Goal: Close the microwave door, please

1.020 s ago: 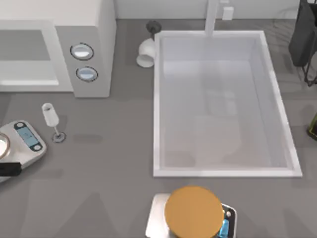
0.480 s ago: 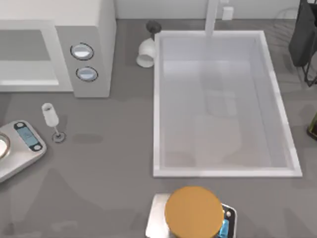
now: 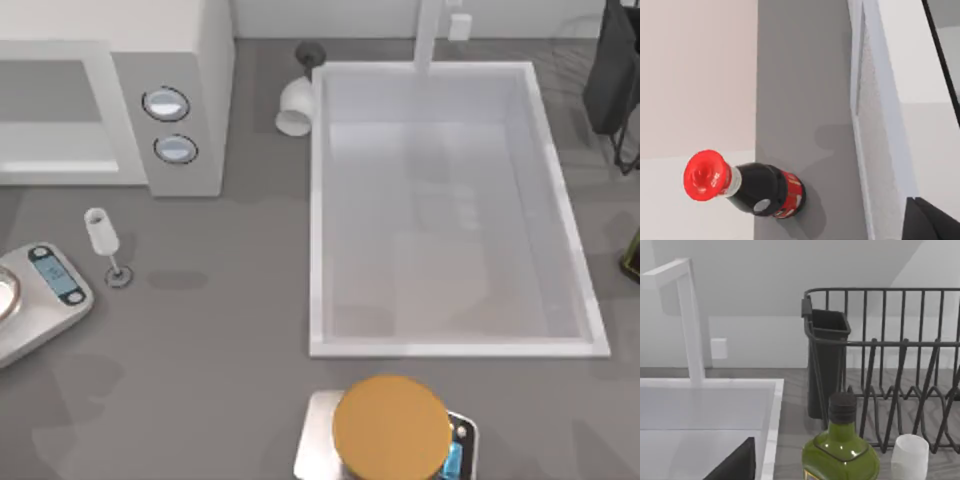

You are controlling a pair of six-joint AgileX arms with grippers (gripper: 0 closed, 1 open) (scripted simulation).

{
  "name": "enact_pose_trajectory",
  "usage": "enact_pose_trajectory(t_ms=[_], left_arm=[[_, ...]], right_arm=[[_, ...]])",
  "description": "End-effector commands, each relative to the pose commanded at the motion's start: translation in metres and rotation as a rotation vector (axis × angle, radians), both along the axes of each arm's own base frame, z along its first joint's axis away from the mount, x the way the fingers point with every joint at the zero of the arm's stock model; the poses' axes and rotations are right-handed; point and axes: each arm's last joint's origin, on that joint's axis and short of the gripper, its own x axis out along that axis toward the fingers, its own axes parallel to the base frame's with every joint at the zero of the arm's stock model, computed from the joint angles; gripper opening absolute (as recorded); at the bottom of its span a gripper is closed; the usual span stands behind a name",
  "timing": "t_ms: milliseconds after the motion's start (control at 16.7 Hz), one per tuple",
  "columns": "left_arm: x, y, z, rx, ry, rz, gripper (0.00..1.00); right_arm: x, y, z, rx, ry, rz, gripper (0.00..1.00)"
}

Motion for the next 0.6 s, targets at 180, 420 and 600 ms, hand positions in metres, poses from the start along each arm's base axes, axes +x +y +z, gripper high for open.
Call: enact_pose_trajectory(t_ms=[180,420,600], left_arm=[[-0.010,0.053,0.000,-0.071,0.050,0.002,0.00],[-0.028,0.092,-0.002,-0.132,0.065,0.008,0.00],[-0.030,0.095,-0.002,-0.137,0.065,0.009,0.00]], right_arm=[[0.000,0.000,0.000,0.000,0.000,0.000,1.00],[0.000,0.000,0.000,0.000,0.000,0.000,1.00],[0.000,0.000,0.000,0.000,0.000,0.000,1.00]])
